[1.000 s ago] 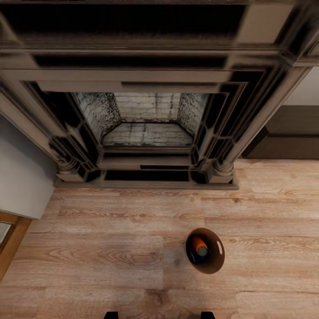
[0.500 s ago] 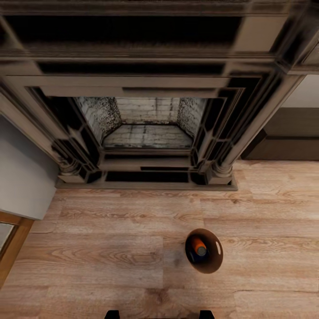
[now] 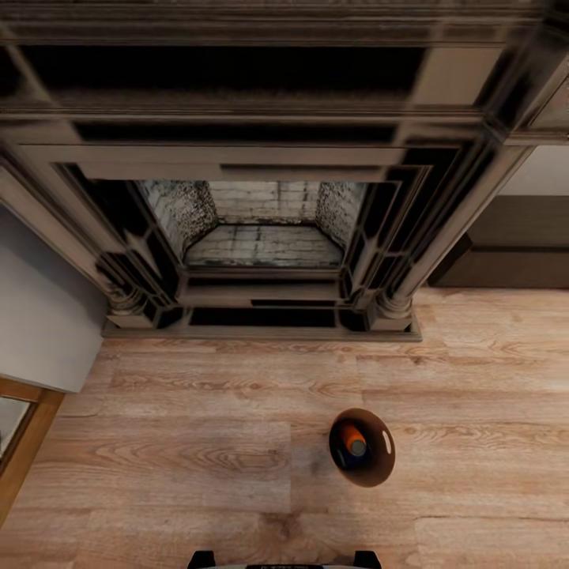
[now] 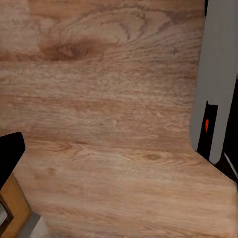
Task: Put the three can of soda from the living room inside the tash can in the kitchen.
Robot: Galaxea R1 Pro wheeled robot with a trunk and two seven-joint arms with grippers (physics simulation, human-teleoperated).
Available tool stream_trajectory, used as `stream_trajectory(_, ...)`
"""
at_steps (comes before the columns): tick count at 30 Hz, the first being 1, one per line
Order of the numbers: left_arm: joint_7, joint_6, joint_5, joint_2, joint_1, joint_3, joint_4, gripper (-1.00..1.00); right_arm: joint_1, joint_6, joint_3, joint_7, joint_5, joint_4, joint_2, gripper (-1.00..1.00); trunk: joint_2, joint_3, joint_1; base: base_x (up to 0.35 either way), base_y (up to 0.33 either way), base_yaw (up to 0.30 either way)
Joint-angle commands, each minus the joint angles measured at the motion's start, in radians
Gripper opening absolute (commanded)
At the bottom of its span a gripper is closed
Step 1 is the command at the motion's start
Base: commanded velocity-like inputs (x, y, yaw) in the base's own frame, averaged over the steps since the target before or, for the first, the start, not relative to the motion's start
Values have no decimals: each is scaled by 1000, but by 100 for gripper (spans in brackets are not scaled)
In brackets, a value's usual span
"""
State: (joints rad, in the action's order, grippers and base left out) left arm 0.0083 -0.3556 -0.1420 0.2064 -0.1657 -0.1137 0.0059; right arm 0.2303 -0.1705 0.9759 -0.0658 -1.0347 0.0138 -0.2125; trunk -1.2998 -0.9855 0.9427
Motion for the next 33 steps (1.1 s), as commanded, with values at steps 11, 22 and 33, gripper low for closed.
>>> stream_trajectory(11, -3, 51, 1, -2, 7, -3, 1, 100, -2, -60, 0, 0, 13, 0, 2, 100, 77, 35, -42, 0, 0, 0)
stream_trajectory(22, -10, 36, -2, -19, 7, 0, -15, 100, -2, -81, 1, -1, 12, 0, 19, 100, 154, 69, -84, 0, 0, 0)
stream_trajectory(33, -12, 38, -1, -26, 6, 0, -18, 100, -1, -79, 1, 1, 11, -1, 39, 100, 231, 104, -127, 0, 0, 0)
